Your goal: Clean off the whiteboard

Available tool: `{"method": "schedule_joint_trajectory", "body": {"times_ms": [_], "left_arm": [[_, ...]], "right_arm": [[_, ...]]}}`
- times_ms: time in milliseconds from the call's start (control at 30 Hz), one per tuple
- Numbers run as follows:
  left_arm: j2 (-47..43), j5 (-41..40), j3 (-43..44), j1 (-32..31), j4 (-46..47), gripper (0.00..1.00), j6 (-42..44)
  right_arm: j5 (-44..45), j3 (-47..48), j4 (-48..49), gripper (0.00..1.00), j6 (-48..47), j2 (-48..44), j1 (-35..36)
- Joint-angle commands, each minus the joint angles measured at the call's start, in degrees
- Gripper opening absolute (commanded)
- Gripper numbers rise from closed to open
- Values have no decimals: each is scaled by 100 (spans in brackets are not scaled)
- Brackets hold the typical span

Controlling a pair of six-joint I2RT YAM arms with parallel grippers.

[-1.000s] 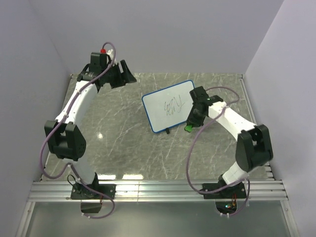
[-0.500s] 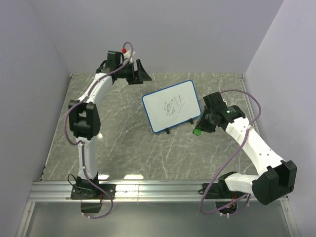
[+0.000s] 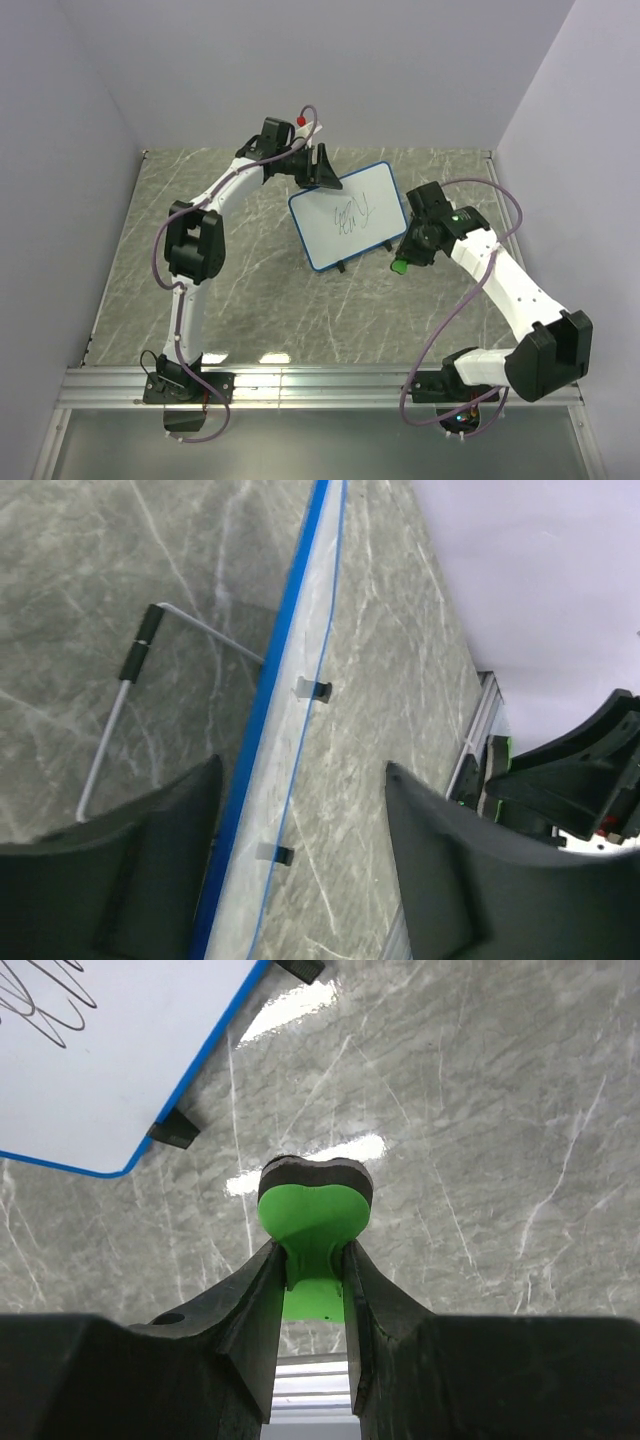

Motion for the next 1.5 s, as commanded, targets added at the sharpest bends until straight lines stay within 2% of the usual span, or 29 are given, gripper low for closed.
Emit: {"method": "schedule_joint_trajectory", "body": {"times_ms": [0,33,67,133,167,233,267,333,367,467,500,633,733,767,933,1100,1233,1467], "left_arm": [[-5,-4,157,29,-36,64,269],[-6,-117,104,20,-80,62,287],[-14,-153,78,20,-115,53,348],[-49,-249,-62,12,-203,48,383],[-102,-363,-124,12,-203,40,410],[-163,-495,-334,3,-203,35,427],[-207,-618,-396,3,-221,25,462],[-225,-776,-607,-6,-221,17,480],[-243,-830,-651,-15,-229,8,506],[-216,-944,-801,-15,-282,0,576],[-234,-953,-880,-15,-274,0,577],[-348,-1050,-1021,-24,-142,0,524],[-383,-1120,-968,-24,-212,0,550],[-383,-1146,-951,-15,-229,0,577],[-410,-1199,-907,-24,-379,0,664],[-454,-1269,-968,-24,-441,0,735],[-471,-1270,-1021,-15,-432,0,726],[-428,-1252,-898,-15,-475,0,691]], "right_arm": [[46,321,154,0,-88,114,-3],[-103,435,233,0,-123,202,6],[-217,479,521,0,-211,246,6],[-603,619,1143,0,-273,378,-3],[-770,681,1348,0,-264,439,-20],[-1061,961,1882,0,-194,764,-82],[-1340,1076,2051,0,-63,904,-108],[-1571,1445,2368,0,113,1379,-135],[-1728,1595,2622,0,296,1563,-143],[-1853,2420,2704,0,604,2433,-109],[-1862,2892,2677,0,649,2861,-100],[-1704,3825,2405,0,781,3752,23],[-1520,4092,2229,0,904,4122,120],[-1467,4031,2211,0,948,4140,137],[-950,2556,2685,0,1255,3535,225],[-291,1449,2590,0,1467,2999,436],[-174,1069,2598,0,1669,2980,700],[-586,665,2597,0,1819,3569,1227]]}}
